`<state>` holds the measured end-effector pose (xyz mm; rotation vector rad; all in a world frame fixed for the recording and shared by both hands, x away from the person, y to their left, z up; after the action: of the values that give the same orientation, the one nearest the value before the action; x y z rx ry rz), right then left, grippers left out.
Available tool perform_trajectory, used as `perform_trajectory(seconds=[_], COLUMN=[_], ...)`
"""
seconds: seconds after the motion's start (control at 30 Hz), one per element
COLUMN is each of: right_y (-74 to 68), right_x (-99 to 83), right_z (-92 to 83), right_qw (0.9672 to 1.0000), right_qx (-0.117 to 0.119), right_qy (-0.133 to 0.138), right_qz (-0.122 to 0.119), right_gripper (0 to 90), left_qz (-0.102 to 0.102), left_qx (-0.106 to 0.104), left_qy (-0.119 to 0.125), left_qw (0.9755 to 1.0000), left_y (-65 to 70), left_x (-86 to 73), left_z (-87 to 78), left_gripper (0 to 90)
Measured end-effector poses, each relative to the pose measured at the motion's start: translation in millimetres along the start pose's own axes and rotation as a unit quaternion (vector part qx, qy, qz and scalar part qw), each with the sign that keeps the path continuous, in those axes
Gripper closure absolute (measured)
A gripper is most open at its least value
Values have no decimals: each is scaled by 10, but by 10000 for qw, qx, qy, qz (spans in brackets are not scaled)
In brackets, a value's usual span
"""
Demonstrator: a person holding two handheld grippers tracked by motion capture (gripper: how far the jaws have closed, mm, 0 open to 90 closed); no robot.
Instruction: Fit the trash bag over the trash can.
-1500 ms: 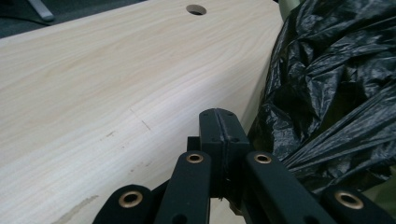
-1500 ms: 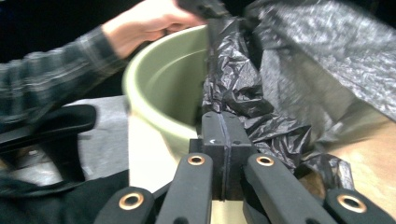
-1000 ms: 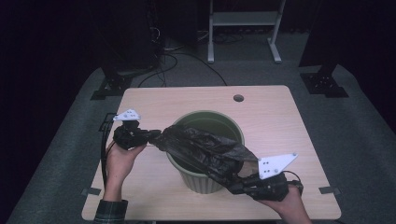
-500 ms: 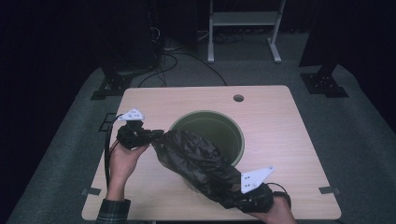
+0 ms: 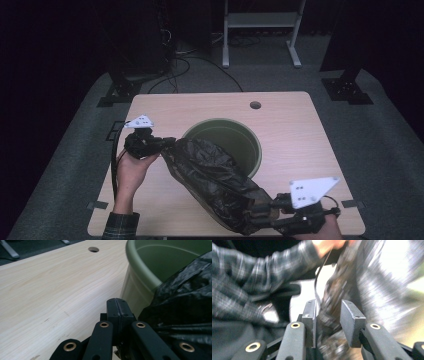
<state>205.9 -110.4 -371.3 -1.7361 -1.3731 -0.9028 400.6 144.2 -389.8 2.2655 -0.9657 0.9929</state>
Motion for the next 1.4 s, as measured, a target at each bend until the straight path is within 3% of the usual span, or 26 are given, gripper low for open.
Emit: perform_trajectory(seconds=[0.1, 0.2, 0.3, 0.4, 0.47, 0.53, 0.57, 0.73, 0.87, 0.97, 1.1, 1.4], right_y=[109, 228, 320, 318, 355, 406, 438, 674, 1001, 1295, 1633, 2192], right_x=[298, 559, 684, 696, 664, 630, 628, 726, 787, 760, 687, 481], right_z=[-131, -76, 109, 297, 393, 434, 429, 255, 101, 16, -57, -75], right_qw=[9989, 9979, 9981, 9985, 9969, 9958, 9956, 9943, 9900, 9844, 9775, 9622], right_qx=[-387, -578, -571, -450, -637, -718, -770, -1038, -1377, -1719, -2005, -2500], right_qy=[250, 235, 79, -78, -265, -353, -316, 69, 294, 372, 542, 644], right_qz=[-64, -157, -231, -288, -375, -449, -426, -215, -63, 91, 366, 874], right_gripper=[599, 552, 521, 522, 582, 806, 860, 899, 898, 898, 898, 898], left_qz=[40, 60, 75, 91, 97, 106, 115, 112, 146, 136, 116, 31], left_qx=[-24, -46, -59, -79, -95, -100, -92, -27, 54, 74, 93, 106], left_qy=[8, 11, 20, 18, 17, 32, 41, 115, 205, 218, 188, 11], left_qw=[10000, 10000, 10000, 9999, 9999, 9999, 9999, 9999, 9997, 9996, 9997, 9999], left_y=[41, 62, 72, 76, 79, 84, 83, 36, -1, -28, -66, -145], left_x=[31, 53, 68, 72, 72, 74, 76, 127, 217, 276, 316, 302], left_z=[21, 29, 24, 16, 14, 8, 2, -9, 15, 58, 154, 375], left_gripper=[900, 900, 900, 900, 900, 900, 900, 900, 900, 900, 900, 900])
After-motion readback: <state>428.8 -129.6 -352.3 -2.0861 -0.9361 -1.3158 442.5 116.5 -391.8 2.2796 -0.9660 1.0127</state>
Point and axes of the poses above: each handheld gripper's, and its own axes: z roughly forward along the jaws, x roughly out of its top, y roughly to its right, the point moved 10 cm from there along z, roughly forward along the jaws, and after that the axes turned 5 degrees about -y, right-handed, at the moved point
